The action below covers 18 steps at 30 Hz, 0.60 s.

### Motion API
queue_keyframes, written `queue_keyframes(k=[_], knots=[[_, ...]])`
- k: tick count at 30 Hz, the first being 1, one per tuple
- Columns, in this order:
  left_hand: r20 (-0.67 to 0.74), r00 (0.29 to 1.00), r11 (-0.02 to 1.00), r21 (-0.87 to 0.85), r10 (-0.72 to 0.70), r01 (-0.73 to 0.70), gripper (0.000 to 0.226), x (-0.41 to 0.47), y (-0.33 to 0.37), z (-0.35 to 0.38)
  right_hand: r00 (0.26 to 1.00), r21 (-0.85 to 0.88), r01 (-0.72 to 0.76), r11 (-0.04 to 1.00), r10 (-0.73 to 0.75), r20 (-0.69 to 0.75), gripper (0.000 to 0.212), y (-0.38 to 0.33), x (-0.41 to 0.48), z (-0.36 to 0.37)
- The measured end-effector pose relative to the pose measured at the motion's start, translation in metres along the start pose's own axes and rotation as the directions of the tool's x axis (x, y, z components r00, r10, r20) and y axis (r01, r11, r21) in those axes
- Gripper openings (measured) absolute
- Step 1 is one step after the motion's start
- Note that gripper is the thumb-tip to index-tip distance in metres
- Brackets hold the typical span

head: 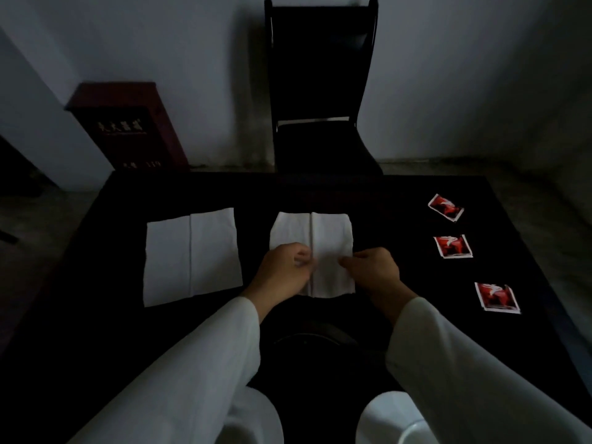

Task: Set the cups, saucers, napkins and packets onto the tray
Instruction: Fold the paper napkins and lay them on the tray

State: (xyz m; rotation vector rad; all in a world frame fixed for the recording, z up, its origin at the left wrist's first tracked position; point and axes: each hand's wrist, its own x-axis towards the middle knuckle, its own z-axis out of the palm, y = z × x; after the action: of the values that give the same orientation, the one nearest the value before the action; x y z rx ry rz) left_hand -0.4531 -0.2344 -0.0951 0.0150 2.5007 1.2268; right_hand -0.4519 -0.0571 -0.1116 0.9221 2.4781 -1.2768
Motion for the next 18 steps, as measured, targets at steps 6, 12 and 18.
queue_keyframes(k=[6,12,18], knots=[[-0.123,0.992,0.997,-0.081,-0.022,0.012,0.021,0.015,-0.004,-0.010,0.984,0.006,0.176,0.984,-0.176,-0.038,0.016,-0.028,-0.021,0.012],[-0.211,0.958,0.966,-0.211,-0.192,0.147,0.036,0.021,-0.010,-0.029,0.889,-0.001,0.419,0.908,-0.411,0.203,0.021,-0.058,-0.042,0.039],[-0.322,0.937,0.990,-0.079,-0.136,0.117,0.037,0.017,-0.023,-0.038,0.922,-0.152,0.385,0.910,-0.388,0.012,0.027,-0.046,-0.029,0.043]])
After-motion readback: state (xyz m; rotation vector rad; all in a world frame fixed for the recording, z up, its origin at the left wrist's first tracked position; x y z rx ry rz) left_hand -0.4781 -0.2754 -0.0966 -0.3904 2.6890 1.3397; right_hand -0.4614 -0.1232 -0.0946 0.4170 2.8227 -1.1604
